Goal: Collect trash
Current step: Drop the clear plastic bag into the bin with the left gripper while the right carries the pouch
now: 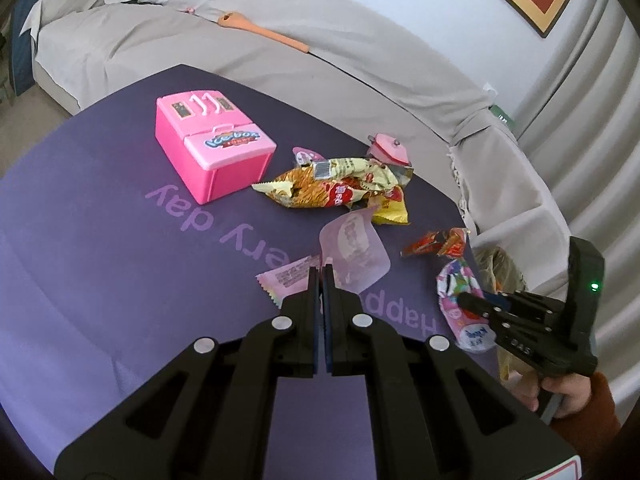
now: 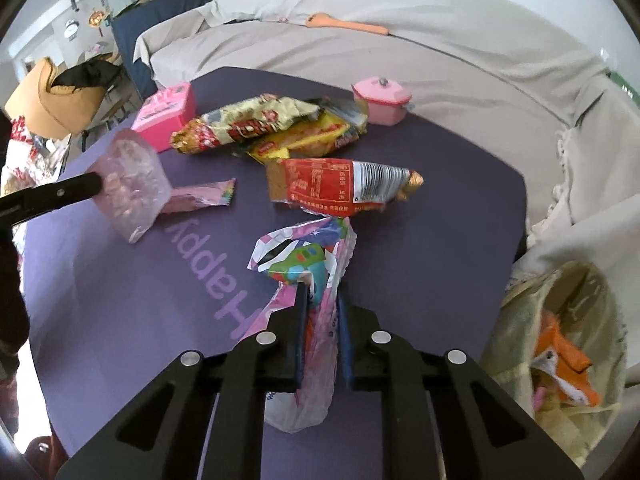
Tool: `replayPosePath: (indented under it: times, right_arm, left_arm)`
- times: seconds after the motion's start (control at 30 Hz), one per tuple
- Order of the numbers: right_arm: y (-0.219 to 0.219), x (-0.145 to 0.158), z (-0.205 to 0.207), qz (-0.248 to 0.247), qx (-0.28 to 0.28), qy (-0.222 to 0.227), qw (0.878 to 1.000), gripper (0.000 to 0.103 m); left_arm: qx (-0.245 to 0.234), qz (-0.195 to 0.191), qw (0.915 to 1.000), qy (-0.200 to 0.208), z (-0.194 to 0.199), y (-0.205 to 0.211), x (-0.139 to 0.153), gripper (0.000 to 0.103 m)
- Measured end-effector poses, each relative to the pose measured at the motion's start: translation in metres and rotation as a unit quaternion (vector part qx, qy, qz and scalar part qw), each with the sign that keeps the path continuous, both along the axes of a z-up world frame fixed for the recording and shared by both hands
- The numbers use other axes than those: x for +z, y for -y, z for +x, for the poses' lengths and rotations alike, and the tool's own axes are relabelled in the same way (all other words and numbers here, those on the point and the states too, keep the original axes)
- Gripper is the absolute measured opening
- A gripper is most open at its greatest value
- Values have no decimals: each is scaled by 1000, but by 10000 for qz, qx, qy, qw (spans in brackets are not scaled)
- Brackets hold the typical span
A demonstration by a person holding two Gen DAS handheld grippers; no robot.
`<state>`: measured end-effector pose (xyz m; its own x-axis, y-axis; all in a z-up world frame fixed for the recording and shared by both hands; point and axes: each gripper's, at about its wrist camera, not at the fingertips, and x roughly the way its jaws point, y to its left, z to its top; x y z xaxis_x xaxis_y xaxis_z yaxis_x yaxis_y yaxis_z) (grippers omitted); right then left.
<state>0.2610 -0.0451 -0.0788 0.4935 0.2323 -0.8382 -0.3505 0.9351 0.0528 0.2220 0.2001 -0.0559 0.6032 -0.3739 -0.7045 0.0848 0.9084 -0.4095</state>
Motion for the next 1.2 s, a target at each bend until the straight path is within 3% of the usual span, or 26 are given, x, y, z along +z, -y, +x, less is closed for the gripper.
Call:
replayPosePath:
  times: [0.67,0.97,1.2]
  right_arm:
    - [44,91,-24,186,-262,905,9954,15]
    - [86,116,-42,372,-511,1338,9890,15]
    - [134,124,-62,523,-850,1568,9826,15]
  left_arm:
    - [-230,86,9984,502,-5,33,68,1]
    - [-569,197,9961,642,-6,78,97,1]
    - [-1029,274,9919,693,-2,136,107,1]
